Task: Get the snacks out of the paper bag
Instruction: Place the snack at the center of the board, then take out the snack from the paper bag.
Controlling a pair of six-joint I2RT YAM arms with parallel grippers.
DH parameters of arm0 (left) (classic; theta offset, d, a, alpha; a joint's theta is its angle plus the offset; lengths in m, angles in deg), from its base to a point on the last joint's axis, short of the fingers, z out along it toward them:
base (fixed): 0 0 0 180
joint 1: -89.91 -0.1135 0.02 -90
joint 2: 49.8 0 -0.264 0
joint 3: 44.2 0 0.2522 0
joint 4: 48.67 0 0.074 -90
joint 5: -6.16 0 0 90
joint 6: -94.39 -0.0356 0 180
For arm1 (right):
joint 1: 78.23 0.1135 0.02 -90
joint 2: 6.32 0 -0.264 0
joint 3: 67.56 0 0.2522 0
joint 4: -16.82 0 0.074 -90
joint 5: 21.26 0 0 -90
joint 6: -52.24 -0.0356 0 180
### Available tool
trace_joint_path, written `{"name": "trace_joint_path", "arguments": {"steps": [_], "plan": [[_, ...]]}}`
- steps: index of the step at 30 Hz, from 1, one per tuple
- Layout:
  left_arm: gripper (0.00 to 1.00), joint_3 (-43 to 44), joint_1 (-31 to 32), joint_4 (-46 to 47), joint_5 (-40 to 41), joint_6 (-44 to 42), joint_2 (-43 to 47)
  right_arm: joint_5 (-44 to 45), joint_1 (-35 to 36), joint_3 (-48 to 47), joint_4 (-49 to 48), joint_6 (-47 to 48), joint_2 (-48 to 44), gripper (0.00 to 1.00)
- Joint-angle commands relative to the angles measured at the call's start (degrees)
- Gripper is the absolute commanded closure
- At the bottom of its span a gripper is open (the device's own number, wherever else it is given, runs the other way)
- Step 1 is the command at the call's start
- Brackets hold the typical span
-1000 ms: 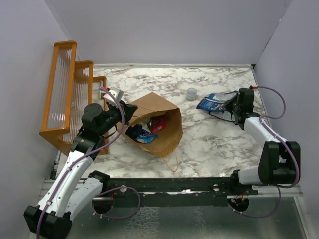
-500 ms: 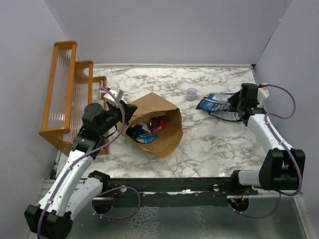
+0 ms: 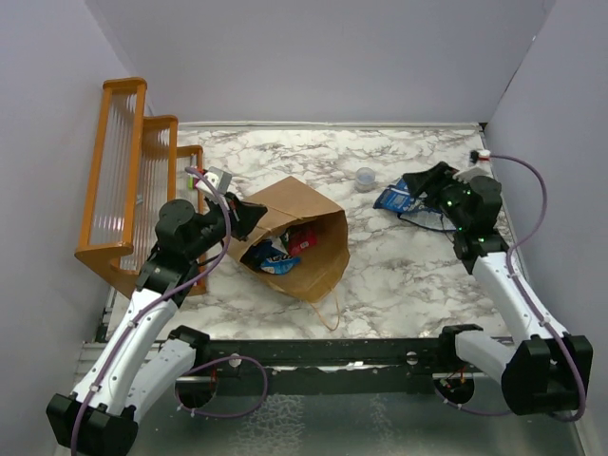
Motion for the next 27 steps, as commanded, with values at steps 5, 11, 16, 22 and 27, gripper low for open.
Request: {"name": "trace_joint_path", "arguments": {"steps": [5,11,16,22,27], "plan": [[1.0,1.34,-0.31,0.95,-7.73,6.54,1.76,-22.45,20.98,1.17,-20.34,21.55,-3.02,0.35],[1.0,2.67,-0.31,-0.97,-8.52,6.0,3.25,-24.09,35.72,5.24,-21.77,38.58,-7.05,0.36],[1.0,3.76,-0.36,-1.97,-8.51,5.61,3.44,-21.6,47.09,5.88,-18.41,52.69,-6.26,0.38],[1.0,3.57,-0.38,-1.71,-9.72,5.55,3.59,-23.75,54.15,7.42,-14.61,64.5,-5.46,0.41],[1.0,2.64,-0.31,-0.38,-12.04,5.43,4.15,-29.94,55.88,5.43,-2.17,81.08,-3.15,0.61]]}}
